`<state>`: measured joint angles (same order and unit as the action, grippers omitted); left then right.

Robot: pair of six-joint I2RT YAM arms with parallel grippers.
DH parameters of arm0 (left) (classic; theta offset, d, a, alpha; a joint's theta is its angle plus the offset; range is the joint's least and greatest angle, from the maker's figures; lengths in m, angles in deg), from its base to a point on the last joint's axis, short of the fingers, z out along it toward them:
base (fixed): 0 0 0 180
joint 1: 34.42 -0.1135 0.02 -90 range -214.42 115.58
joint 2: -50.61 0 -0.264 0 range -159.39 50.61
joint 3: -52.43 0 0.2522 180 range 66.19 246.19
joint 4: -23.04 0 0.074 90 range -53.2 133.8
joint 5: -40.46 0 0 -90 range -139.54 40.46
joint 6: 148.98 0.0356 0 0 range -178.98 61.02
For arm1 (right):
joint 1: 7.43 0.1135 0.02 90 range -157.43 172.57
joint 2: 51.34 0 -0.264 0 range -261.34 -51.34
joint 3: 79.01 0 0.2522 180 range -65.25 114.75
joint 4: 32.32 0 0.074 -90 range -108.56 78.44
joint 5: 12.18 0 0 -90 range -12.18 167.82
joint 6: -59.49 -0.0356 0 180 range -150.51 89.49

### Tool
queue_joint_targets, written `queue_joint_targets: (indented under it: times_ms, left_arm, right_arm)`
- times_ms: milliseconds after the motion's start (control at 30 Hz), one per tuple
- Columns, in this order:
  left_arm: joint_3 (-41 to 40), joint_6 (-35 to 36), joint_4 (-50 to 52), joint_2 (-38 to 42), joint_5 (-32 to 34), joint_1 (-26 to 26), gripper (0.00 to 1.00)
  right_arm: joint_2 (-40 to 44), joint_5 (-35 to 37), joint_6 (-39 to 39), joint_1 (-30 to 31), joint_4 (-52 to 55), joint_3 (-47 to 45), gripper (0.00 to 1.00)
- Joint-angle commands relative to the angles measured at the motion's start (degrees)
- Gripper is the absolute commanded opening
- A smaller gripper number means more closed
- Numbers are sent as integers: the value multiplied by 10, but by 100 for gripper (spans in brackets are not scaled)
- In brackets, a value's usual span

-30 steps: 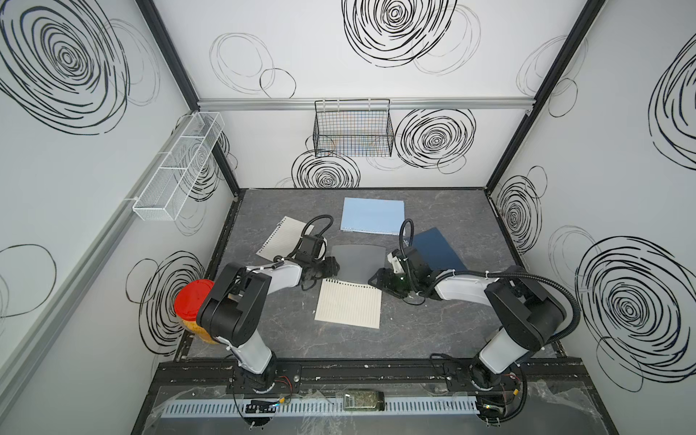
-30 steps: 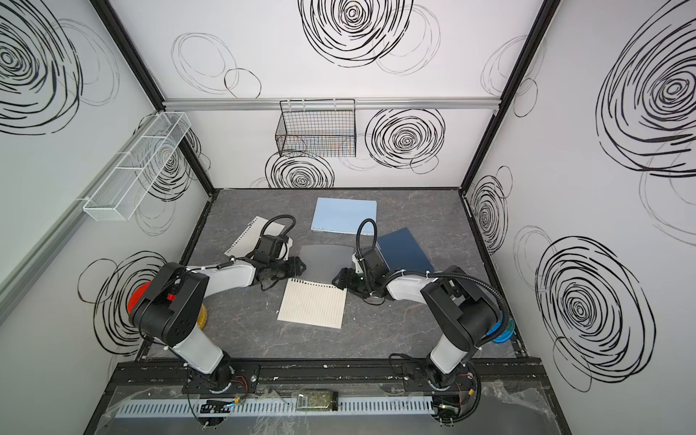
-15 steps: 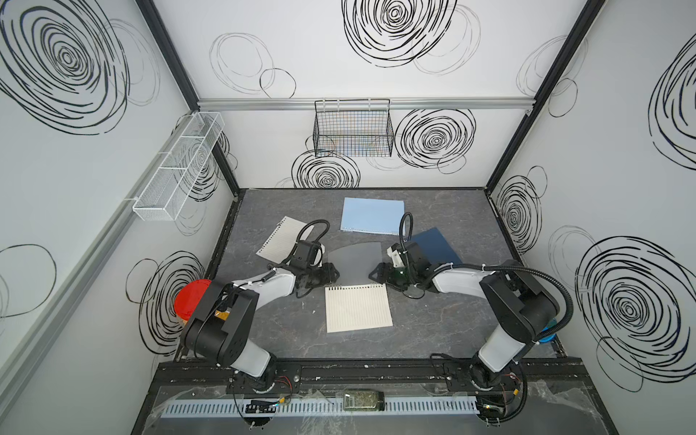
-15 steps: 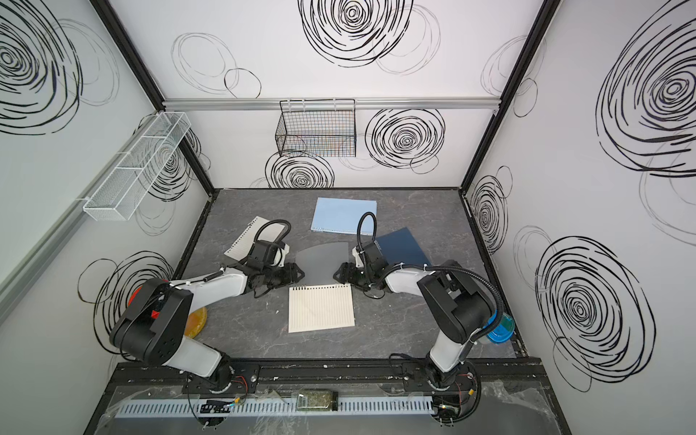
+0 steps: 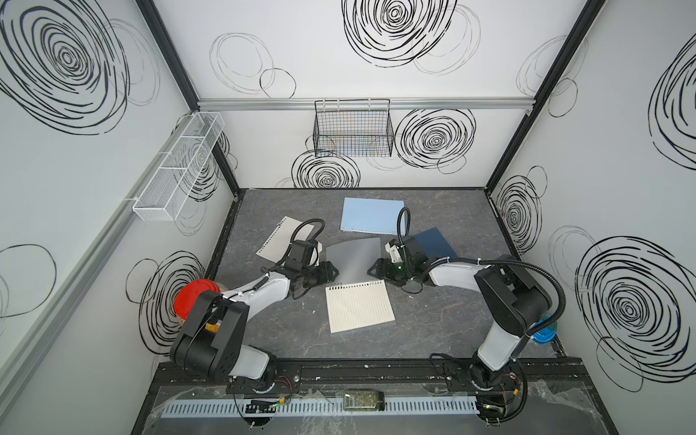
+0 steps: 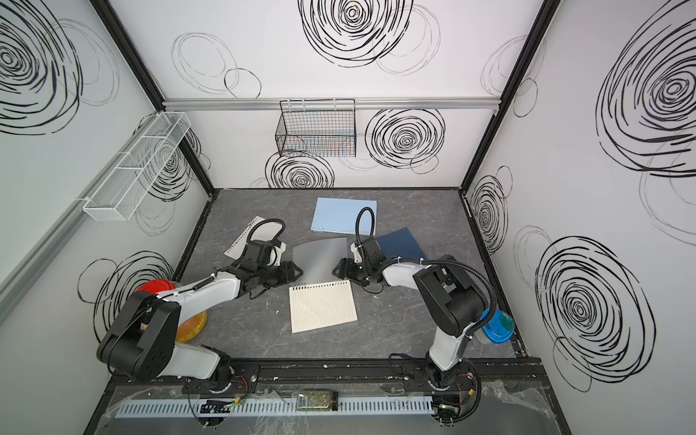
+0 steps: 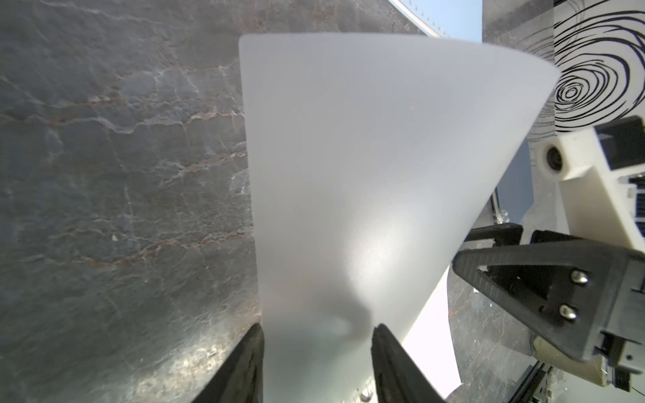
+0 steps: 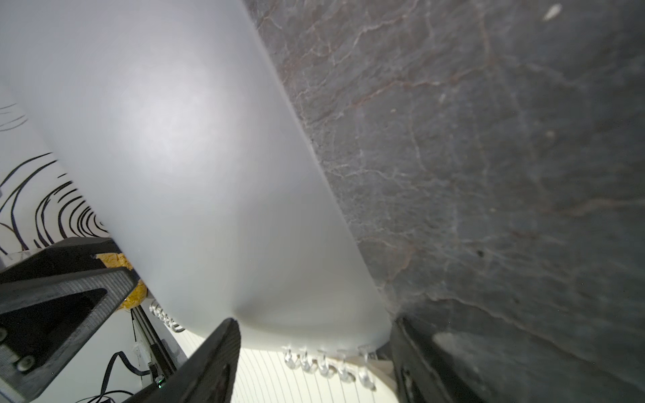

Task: Tear off pages from different notebooks
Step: Close the notebook at the center of the board.

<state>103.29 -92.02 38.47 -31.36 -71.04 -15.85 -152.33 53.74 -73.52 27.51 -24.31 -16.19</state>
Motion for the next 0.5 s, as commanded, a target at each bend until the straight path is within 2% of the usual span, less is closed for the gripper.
queue_joint_targets:
  times_ms: [0, 467]
  left_arm:
    - [-7, -5, -11, 18, -24, -2, 54]
    - [-24, -8, -17, 54, -23, -1, 54]
  right_arm:
    - [-25, 0, 15, -4, 41, 13, 71]
    - [-73, -16, 39, -16, 64, 83, 71]
